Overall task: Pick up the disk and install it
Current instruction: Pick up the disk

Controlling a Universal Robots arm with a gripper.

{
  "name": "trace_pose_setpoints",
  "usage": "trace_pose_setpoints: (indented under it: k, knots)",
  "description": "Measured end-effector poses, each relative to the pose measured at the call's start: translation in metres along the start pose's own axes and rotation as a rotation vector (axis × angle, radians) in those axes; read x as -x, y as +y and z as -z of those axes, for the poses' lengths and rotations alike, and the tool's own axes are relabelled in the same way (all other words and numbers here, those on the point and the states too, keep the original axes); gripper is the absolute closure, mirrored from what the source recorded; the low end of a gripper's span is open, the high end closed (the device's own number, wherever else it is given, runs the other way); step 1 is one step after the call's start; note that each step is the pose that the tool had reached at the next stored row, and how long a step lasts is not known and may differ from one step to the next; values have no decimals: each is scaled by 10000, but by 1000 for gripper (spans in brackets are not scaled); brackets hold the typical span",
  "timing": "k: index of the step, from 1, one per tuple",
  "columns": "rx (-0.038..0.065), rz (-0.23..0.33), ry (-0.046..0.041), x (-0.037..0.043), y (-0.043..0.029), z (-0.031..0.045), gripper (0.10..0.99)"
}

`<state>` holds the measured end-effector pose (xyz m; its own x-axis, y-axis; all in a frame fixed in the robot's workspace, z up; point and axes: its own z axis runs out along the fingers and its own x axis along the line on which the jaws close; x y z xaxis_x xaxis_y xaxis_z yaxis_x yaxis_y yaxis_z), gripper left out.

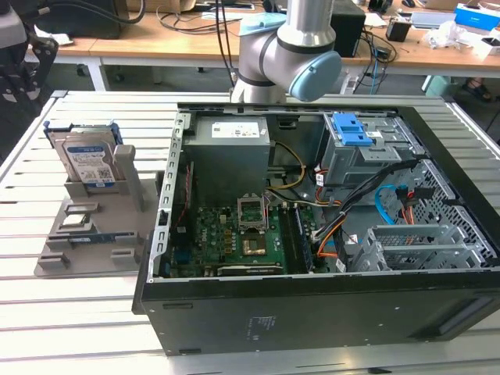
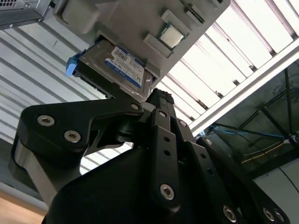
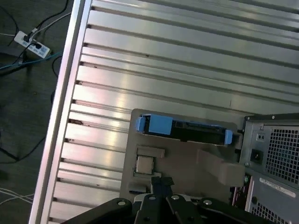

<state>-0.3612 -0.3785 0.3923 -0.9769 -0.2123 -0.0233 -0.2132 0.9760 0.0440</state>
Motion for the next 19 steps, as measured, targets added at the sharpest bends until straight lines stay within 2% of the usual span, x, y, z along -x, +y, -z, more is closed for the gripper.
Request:
trace_pose_setpoints:
  k: [2, 6, 16, 19]
  knots:
    - [-23, 437, 28, 0, -1, 0, 980]
    - [-18, 1931, 96, -1, 0, 0, 980]
    - [34, 4201, 189, 0, 0, 1, 980]
    - [46, 4731, 211, 0, 0, 0, 980]
